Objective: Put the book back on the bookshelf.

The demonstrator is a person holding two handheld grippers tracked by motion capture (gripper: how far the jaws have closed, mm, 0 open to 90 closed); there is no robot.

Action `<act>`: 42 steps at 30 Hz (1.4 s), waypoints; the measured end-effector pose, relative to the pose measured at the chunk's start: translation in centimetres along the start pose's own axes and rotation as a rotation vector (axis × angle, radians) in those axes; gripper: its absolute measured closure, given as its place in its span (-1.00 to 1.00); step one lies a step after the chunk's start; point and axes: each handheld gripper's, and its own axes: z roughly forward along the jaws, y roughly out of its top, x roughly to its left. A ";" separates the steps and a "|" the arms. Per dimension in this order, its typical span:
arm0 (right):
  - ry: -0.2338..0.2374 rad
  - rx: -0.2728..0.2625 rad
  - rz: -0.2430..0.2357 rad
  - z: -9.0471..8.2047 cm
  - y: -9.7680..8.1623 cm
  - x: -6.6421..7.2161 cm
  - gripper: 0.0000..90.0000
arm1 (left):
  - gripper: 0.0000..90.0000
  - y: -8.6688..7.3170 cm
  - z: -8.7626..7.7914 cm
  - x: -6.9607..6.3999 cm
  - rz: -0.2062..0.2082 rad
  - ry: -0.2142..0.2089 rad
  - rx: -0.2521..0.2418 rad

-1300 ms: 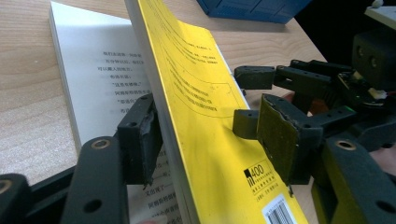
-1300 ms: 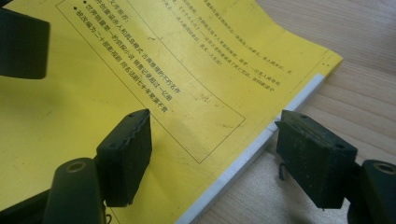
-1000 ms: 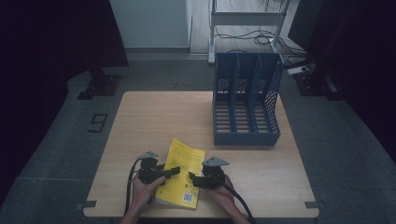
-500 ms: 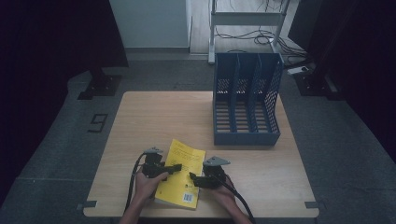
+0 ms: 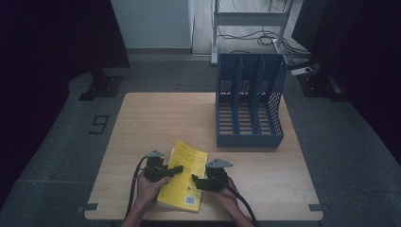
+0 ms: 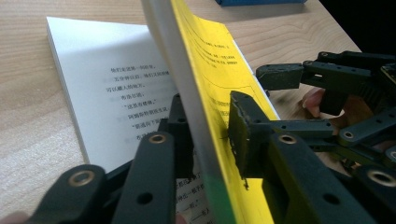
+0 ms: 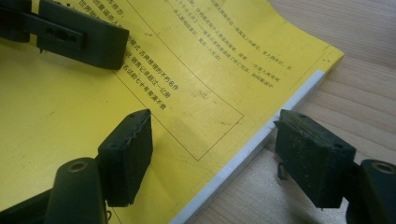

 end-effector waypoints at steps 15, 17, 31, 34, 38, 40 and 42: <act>0.003 -0.004 0.011 0.0 0.0 0.0 -0.40 | 0.65 -0.1 0.1 -0.3 0.008 -0.014 -0.023; 0.005 -0.004 0.013 0.0 0.0 -0.1 -0.40 | 0.65 -0.1 0.1 -0.6 0.028 0.003 -0.031; -0.001 -0.012 -0.003 -0.1 0.0 0.0 -0.45 | 0.70 -0.1 -0.2 -0.8 0.050 0.009 -0.061; 0.003 -0.008 0.003 -0.1 0.0 -0.1 -0.45 | 0.70 -0.1 -0.3 -0.8 0.049 0.010 -0.065; 0.004 -0.008 0.002 -0.1 0.0 -0.2 -0.47 | 0.72 -0.1 -0.3 -0.9 0.045 0.007 -0.071; 0.004 -0.007 0.002 -0.1 0.0 -0.2 -0.47 | 0.73 -0.1 -0.3 -0.9 0.046 0.007 -0.074; 0.003 -0.007 -0.001 -0.2 0.0 -0.2 -0.48 | 0.74 -0.1 -0.3 -1.0 0.048 0.006 -0.077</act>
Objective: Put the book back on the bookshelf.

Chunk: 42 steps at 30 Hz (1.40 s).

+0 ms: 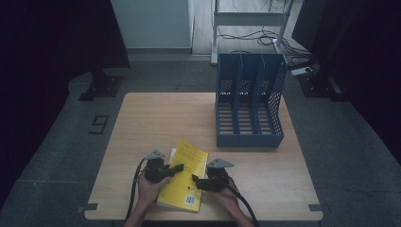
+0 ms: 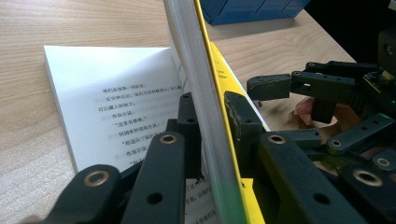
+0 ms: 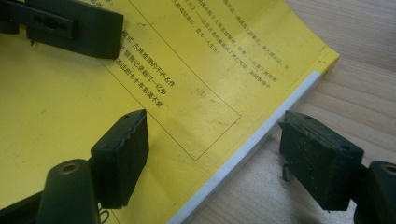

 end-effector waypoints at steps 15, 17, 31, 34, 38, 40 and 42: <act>-0.002 -0.008 -0.032 -0.2 0.0 0.0 -0.54 | 0.76 0.2 -0.2 -0.3 0.020 0.007 -0.007; -0.006 -0.014 -0.046 -0.3 0.0 0.0 -0.54 | 0.76 0.2 -0.3 -0.3 0.022 0.007 -0.008; -0.003 -0.028 -0.046 -0.6 0.1 -0.1 -0.54 | 0.77 0.3 -0.6 -0.8 0.047 0.010 -0.026; -0.003 -0.036 -0.047 -0.7 0.1 -0.2 -0.55 | 0.78 0.4 -0.8 -0.9 0.033 -0.005 -0.038; 0.000 -0.053 -0.041 -1.0 0.3 -0.3 -0.55 | 0.79 0.5 -1.1 -1.2 0.038 -0.015 -0.051; -0.001 -0.058 -0.037 -1.1 0.3 -0.3 -0.55 | 0.79 0.6 -1.2 -1.4 0.046 -0.015 -0.056; -0.001 -0.062 -0.034 -1.2 0.4 -0.4 -0.55 | 0.80 0.6 -1.3 -1.5 0.054 -0.014 -0.058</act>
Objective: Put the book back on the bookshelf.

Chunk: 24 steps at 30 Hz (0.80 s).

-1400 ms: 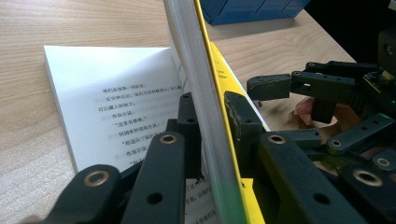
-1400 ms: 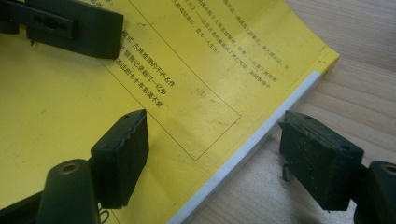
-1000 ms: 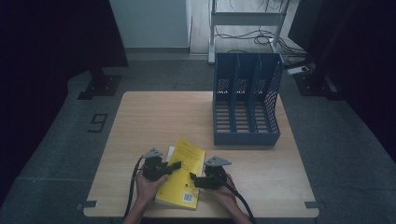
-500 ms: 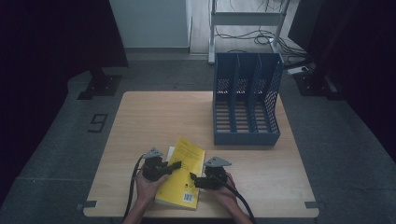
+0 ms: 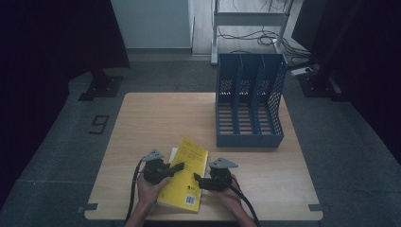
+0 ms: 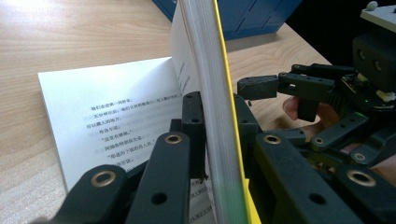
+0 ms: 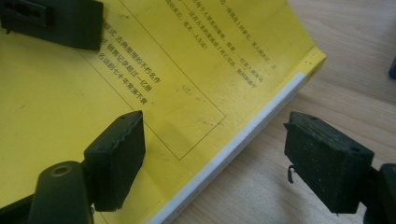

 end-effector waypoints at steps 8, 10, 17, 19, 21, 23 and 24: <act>0.000 -0.014 0.010 -0.4 0.2 -0.2 -0.55 | 0.80 0.2 -0.5 -0.2 0.012 -0.009 -0.011; 0.006 -0.020 0.017 -0.6 0.3 -0.3 -0.55 | 0.80 0.2 -0.6 -0.2 0.018 -0.008 -0.015; 0.006 -0.033 0.037 -0.9 0.4 -0.7 -0.55 | 0.80 0.3 -0.9 -0.5 0.030 -0.012 -0.022; 0.007 -0.039 0.041 -1.0 0.5 -0.8 -0.55 | 0.81 0.4 -1.1 -0.6 0.036 -0.013 -0.026; 0.011 -0.045 0.045 -1.1 0.5 -0.9 -0.55 | 0.81 0.5 -1.2 -0.8 0.039 -0.015 -0.030; 0.017 -0.055 0.047 -1.2 0.6 -1.0 -0.55 | 0.81 0.5 -1.4 -1.0 0.046 -0.019 -0.036; 0.019 -0.057 0.047 -1.2 0.6 -1.0 -0.56 | 0.81 0.6 -1.5 -1.1 0.049 -0.019 -0.036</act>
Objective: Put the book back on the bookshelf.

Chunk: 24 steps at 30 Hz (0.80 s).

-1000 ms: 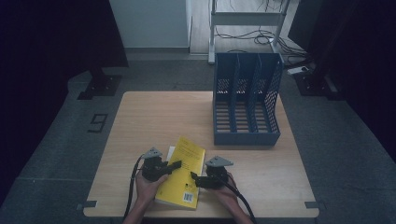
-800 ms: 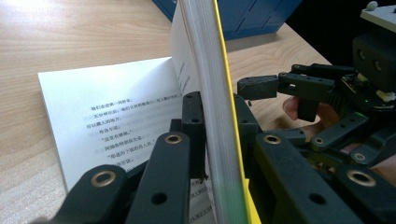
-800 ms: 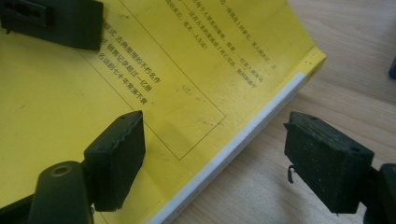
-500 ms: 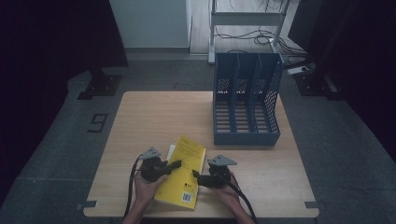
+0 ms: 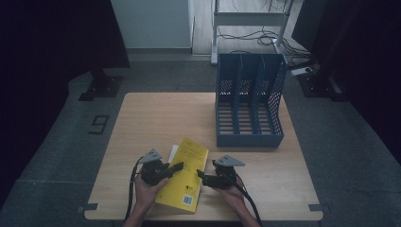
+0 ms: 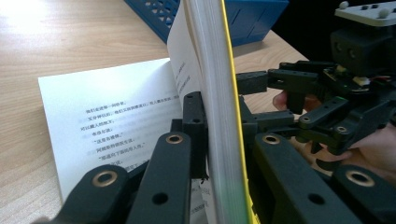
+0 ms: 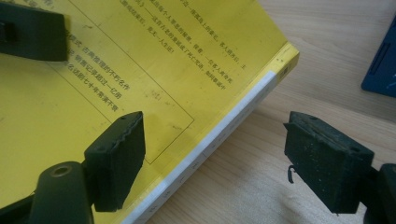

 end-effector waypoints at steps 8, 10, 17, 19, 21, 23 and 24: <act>0.022 -0.009 0.001 -0.1 0.1 0.0 -0.58 | 0.81 0.3 -0.5 -0.9 0.033 -0.008 -0.009; 0.039 -0.013 0.012 -0.1 0.1 -0.1 -0.59 | 0.81 0.3 -0.6 -1.1 0.040 -0.012 -0.012; 0.081 -0.031 0.033 -0.3 0.2 -0.2 -0.62 | 0.82 0.5 -0.9 -1.7 0.065 -0.019 -0.019; 0.096 -0.034 0.035 -0.2 0.2 -0.2 -0.64 | 0.82 0.5 -0.9 -1.7 0.066 -0.024 -0.020; 0.116 -0.037 0.045 -0.1 0.2 -0.2 -0.65 | 0.82 0.5 -0.9 -1.8 0.067 -0.028 -0.020; 0.128 -0.037 0.054 -0.1 0.2 -0.2 -0.67 | 0.82 0.5 -0.9 -1.9 0.071 -0.028 -0.020; 0.133 -0.038 0.055 0.0 0.2 -0.2 -0.67 | 0.82 0.5 -0.9 -1.9 0.072 -0.028 -0.020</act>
